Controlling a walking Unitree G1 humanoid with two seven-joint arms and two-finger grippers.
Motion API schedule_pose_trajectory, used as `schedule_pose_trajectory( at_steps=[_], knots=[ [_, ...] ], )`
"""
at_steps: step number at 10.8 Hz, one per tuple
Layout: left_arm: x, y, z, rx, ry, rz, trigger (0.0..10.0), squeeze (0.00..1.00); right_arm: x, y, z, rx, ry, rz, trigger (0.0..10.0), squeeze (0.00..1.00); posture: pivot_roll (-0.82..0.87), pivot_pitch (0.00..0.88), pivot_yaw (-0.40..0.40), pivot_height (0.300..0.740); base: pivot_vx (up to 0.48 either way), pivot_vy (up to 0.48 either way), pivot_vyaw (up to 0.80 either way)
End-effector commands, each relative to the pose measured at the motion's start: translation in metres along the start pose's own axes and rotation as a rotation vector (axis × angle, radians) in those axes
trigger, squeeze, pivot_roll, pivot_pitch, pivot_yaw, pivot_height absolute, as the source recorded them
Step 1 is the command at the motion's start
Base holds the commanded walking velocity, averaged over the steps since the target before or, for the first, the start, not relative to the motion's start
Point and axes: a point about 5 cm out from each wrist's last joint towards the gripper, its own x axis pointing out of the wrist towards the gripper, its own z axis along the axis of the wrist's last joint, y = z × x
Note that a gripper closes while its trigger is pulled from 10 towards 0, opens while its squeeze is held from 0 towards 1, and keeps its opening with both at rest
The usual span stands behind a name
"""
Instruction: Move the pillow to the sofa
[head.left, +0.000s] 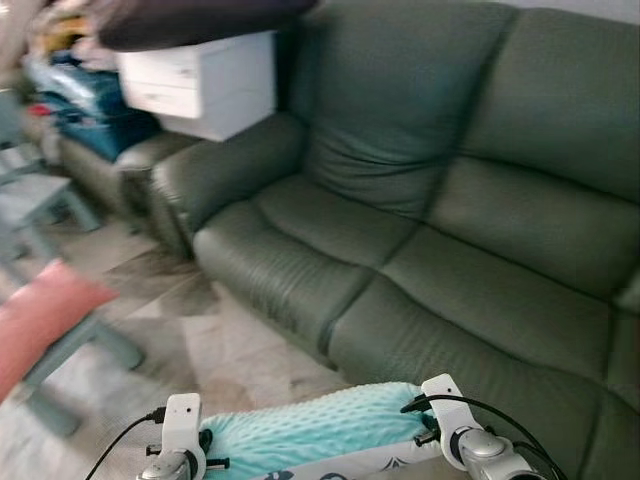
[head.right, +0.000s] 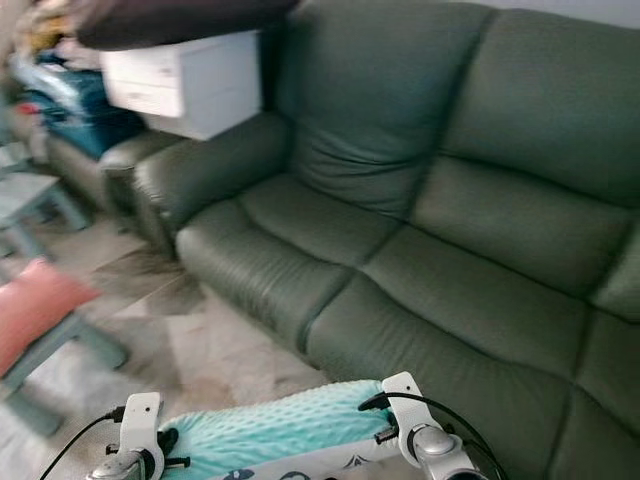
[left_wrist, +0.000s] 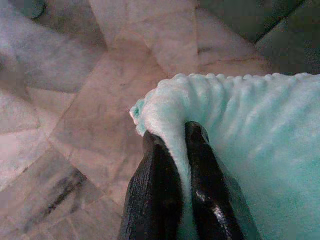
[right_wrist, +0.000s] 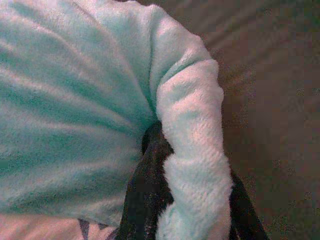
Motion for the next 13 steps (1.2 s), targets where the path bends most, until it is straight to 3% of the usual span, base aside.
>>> schedule_pose_trajectory(
  at_steps=[1, 8, 13],
  knots=[
    [-0.0014, 0.0108, 0.001, -0.008, -0.001, 0.039, 10.0, 0.0, -0.0003, -0.0035, 0.0018, -0.008, -0.004, -0.015, 10.0, 0.0, -0.26, 0.024, 0.091, 0.74, 0.0, 0.0, -0.8],
    [-0.0013, 0.0087, 0.0017, 0.016, -0.008, 0.013, 10.0, 0.0, -0.0005, -0.0036, 0.0007, -0.01, -0.003, -0.014, 10.0, 0.0, -0.26, 0.022, 0.094, 0.74, 0.0, 0.057, -0.8],
    [-0.0015, 0.009, -0.0003, 0.025, 0.002, 0.017, 10.0, 0.0, -0.0005, -0.0039, 0.0014, -0.012, -0.004, -0.015, 10.0, 0.0, -0.26, 0.024, 0.097, 0.74, 0.0, 0.065, -0.09]
  ],
)
